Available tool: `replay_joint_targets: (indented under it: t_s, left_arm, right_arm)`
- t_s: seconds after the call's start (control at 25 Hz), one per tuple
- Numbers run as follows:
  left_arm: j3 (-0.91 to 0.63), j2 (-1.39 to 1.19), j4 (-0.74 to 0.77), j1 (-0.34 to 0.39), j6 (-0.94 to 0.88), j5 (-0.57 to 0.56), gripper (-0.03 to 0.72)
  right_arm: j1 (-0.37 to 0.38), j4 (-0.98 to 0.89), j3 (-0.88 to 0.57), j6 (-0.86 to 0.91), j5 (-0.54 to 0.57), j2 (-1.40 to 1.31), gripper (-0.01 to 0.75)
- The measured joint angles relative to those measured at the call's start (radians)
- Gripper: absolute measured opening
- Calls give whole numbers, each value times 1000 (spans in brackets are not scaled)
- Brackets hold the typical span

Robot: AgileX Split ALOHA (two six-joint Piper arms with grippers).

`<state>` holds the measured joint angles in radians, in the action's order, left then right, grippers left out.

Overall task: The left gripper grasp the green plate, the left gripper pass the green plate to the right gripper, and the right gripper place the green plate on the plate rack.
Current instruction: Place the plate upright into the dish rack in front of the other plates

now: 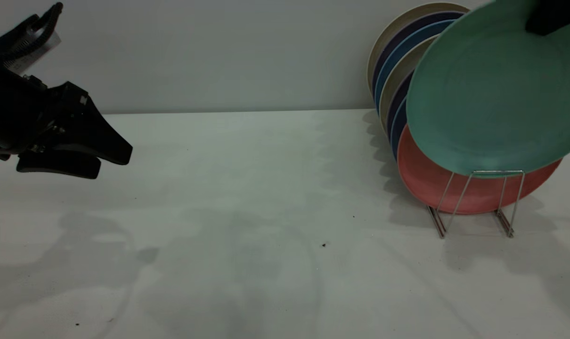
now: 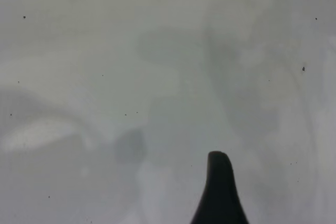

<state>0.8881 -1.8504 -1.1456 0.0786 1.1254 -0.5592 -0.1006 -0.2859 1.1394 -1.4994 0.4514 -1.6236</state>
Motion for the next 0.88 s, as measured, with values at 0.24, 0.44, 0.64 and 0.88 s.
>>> replay_joint_targets:
  t_s: [0.24, 0.44, 0.64, 0.88]
  left_arm:
    - [0, 0, 0, 0, -1, 0, 592]
    - [0, 0, 0, 0, -1, -2, 592]
    - [0, 0, 0, 0, -4, -3, 592]
    - [0, 0, 0, 0, -14, -3, 592]
  right_arm:
    - [0, -1, 2, 0, -4, -18, 67]
    - [0, -24, 2, 1, -14, -64, 67]
    - [0, -54, 2, 1, -6, -71, 79]
    - [0, -63, 2, 5, 44, -71, 190]
